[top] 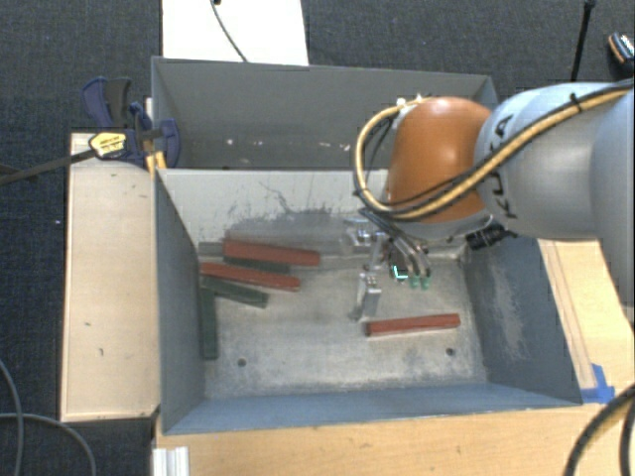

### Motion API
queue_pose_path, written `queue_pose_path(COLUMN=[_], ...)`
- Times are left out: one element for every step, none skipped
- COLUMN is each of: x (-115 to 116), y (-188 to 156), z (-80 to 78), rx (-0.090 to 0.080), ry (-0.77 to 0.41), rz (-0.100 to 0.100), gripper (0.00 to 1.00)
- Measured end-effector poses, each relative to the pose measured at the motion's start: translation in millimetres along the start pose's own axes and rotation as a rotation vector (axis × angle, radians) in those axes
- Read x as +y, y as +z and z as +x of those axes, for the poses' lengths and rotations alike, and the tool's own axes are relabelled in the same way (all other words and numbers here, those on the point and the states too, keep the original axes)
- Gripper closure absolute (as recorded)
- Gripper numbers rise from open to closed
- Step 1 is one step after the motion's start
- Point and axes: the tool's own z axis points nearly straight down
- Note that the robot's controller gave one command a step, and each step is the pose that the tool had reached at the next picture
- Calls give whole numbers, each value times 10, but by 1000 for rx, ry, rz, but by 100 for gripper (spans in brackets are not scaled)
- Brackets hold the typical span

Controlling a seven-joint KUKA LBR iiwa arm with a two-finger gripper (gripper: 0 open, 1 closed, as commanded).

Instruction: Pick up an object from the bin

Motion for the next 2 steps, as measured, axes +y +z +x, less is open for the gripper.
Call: queue_pose_path(x=[-568,-518], y=[704,628], z=[215,166], rx=[1,-13], ry=[-51,-53], rz=[2,-2], gripper=[0,100])
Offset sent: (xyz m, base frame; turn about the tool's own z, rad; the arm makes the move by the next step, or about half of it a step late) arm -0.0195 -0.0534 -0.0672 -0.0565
